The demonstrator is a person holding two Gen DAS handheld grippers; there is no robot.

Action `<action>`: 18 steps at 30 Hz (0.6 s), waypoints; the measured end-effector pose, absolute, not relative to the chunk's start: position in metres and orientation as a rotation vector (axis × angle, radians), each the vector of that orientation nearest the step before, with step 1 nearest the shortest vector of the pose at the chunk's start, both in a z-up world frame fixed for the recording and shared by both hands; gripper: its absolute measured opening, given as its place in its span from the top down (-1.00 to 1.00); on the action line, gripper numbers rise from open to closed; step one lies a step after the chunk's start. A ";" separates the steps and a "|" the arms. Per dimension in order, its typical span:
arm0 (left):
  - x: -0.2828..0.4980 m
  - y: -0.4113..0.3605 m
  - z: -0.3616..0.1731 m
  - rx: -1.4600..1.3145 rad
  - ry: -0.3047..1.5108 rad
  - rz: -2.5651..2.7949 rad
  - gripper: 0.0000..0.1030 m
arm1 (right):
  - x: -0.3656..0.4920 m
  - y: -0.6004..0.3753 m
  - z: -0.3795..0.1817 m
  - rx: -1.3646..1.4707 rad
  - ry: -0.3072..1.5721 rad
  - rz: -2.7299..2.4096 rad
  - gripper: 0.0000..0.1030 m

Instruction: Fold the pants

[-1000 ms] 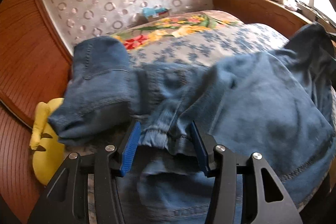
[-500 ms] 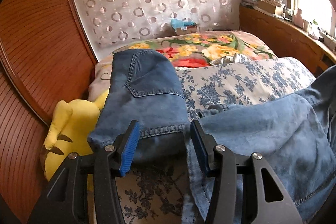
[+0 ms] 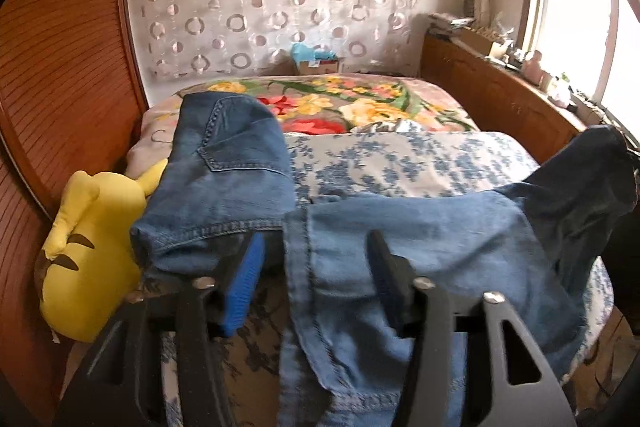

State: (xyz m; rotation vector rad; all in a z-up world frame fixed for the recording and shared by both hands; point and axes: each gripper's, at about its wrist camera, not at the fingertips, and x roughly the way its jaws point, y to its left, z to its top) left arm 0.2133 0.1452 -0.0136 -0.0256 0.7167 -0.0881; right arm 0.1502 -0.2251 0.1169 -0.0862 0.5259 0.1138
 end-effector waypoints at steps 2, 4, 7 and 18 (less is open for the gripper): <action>0.207 0.142 -0.011 -0.033 0.709 -0.109 -0.23 | 0.137 -0.215 0.127 -0.096 0.499 0.145 0.87; 0.200 0.137 -0.008 -0.031 0.699 -0.120 -0.23 | 0.126 -0.205 0.133 -0.112 0.478 0.175 0.87; 0.191 0.134 -0.006 -0.040 0.692 -0.136 -0.23 | 0.109 -0.182 0.143 -0.147 0.450 0.237 0.87; 0.155 0.146 0.009 -0.056 0.628 -0.133 -0.54 | 0.086 -0.116 0.159 -0.229 0.421 0.465 0.87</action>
